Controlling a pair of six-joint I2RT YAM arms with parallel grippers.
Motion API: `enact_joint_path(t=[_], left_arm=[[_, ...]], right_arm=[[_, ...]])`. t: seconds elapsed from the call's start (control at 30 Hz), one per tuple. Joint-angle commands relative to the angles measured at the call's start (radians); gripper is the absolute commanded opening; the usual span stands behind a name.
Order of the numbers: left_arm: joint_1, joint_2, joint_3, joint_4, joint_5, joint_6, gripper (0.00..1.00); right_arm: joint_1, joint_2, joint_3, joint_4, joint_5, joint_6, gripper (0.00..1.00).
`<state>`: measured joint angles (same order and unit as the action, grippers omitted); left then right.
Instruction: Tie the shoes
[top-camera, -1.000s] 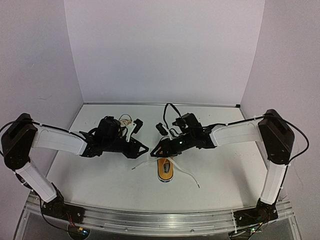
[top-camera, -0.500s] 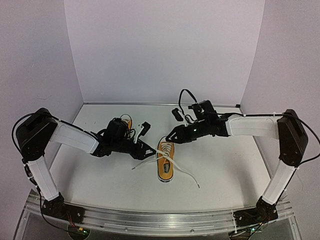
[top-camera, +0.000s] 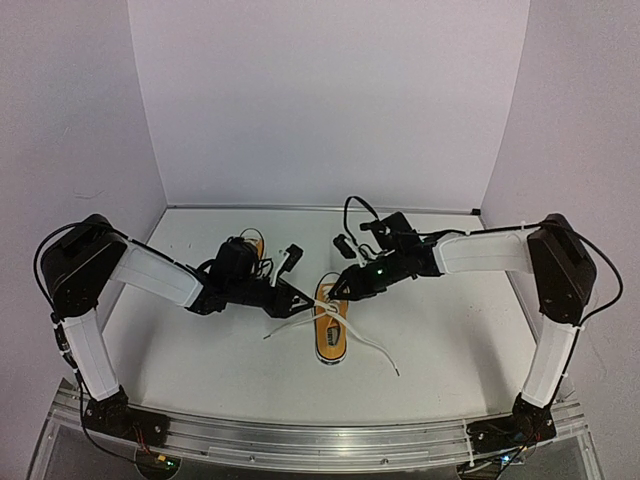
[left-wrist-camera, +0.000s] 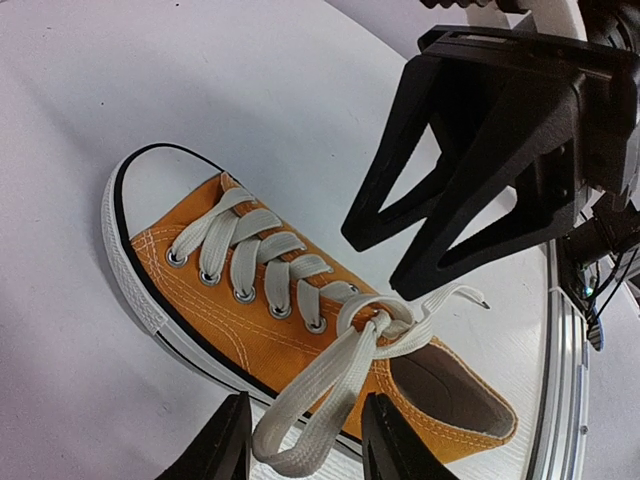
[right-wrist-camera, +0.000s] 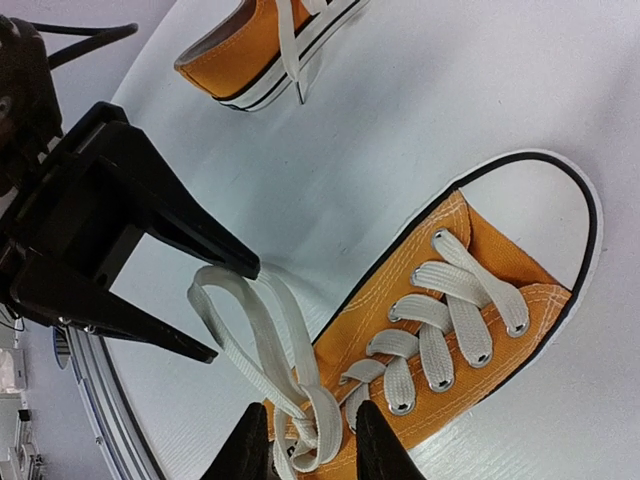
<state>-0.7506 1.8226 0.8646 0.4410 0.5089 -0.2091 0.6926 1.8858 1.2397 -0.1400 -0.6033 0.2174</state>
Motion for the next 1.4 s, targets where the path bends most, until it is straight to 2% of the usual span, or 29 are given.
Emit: enact_joint_path(t=[0.0,0.47,0.87,1.0,1.13,1.37], left_arm=[[0.010,0.009,0.040,0.053,0.021,-0.001,0.38],[0.017,0.020,0.036,0.058,0.023,-0.008,0.35],[0.025,0.006,0.026,0.052,-0.002,-0.004,0.27],[0.027,0.007,0.025,0.052,-0.006,-0.004,0.18],[0.028,0.003,0.020,0.046,-0.016,-0.009,0.00],[0.028,-0.006,-0.004,0.024,-0.028,0.003,0.00]], right_arm=[[0.004,0.034,0.042,-0.014,-0.012,-0.031,0.26],[0.025,0.066,0.074,-0.055,-0.019,-0.063,0.23],[0.027,0.067,0.081,-0.087,0.018,-0.073,0.13],[0.027,0.052,0.078,-0.093,0.029,-0.074,0.01],[0.027,0.017,0.066,-0.092,0.051,-0.066,0.00],[0.026,-0.054,0.024,-0.071,0.112,-0.042,0.00]])
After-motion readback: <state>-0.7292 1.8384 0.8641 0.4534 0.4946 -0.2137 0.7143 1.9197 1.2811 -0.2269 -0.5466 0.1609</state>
